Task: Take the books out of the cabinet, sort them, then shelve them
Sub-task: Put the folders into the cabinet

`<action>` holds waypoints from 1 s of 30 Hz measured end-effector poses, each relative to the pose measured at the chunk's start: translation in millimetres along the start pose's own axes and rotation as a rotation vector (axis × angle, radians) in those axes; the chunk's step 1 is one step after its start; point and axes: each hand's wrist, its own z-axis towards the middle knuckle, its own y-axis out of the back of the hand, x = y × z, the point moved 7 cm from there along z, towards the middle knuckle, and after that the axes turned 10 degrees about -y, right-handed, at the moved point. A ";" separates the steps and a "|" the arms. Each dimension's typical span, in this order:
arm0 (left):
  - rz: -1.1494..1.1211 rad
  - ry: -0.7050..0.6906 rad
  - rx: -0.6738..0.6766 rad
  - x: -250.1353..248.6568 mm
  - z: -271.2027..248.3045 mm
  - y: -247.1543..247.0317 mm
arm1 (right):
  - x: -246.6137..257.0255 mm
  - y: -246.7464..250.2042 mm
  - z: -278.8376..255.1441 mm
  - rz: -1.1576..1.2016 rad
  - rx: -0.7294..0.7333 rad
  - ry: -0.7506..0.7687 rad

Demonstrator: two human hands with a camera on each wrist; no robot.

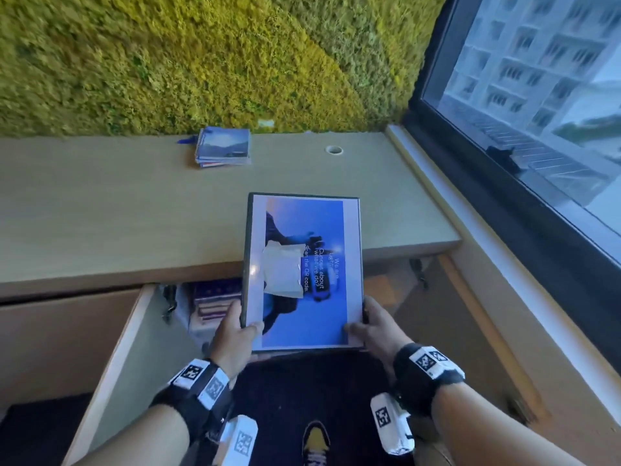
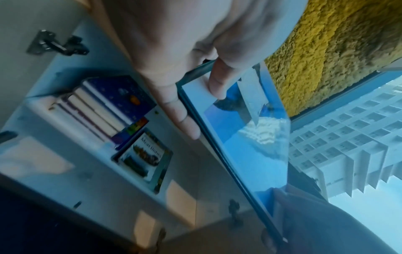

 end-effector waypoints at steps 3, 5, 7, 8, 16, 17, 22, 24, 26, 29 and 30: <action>-0.094 0.133 0.038 36.9 -50.8 -13.2 | -54.9 -7.3 -46.4 0.072 0.036 -0.136; -0.075 0.198 0.050 64.1 -80.1 -19.3 | -92.7 -9.5 -70.9 0.073 0.053 -0.228; -0.085 0.272 0.073 86.7 -103.7 -29.2 | -124.5 -8.1 -86.7 0.078 0.059 -0.298; -0.091 0.307 0.088 94.4 -112.8 -34.0 | -135.8 -8.0 -92.0 0.081 0.071 -0.324; -0.110 0.351 0.079 113.6 -85.3 -61.0 | -147.5 11.5 -55.5 0.106 0.069 -0.402; -0.094 0.333 0.082 113.9 -70.8 -64.4 | -145.7 14.3 -41.0 0.125 0.056 -0.415; 0.066 0.179 0.314 114.6 24.4 -101.7 | -136.0 45.7 64.0 0.203 -0.013 -0.453; 0.313 0.075 0.407 121.5 72.6 -121.6 | -130.1 64.7 118.0 0.209 -0.059 -0.412; 0.537 -0.036 0.382 128.0 124.5 -138.6 | -124.3 82.4 171.4 0.187 -0.115 -0.358; 0.729 -0.166 0.356 140.0 198.3 -165.7 | -115.3 109.2 252.1 0.138 -0.213 -0.281; 0.765 -0.202 0.359 144.2 220.3 -176.5 | -114.4 118.5 278.7 0.129 -0.224 -0.249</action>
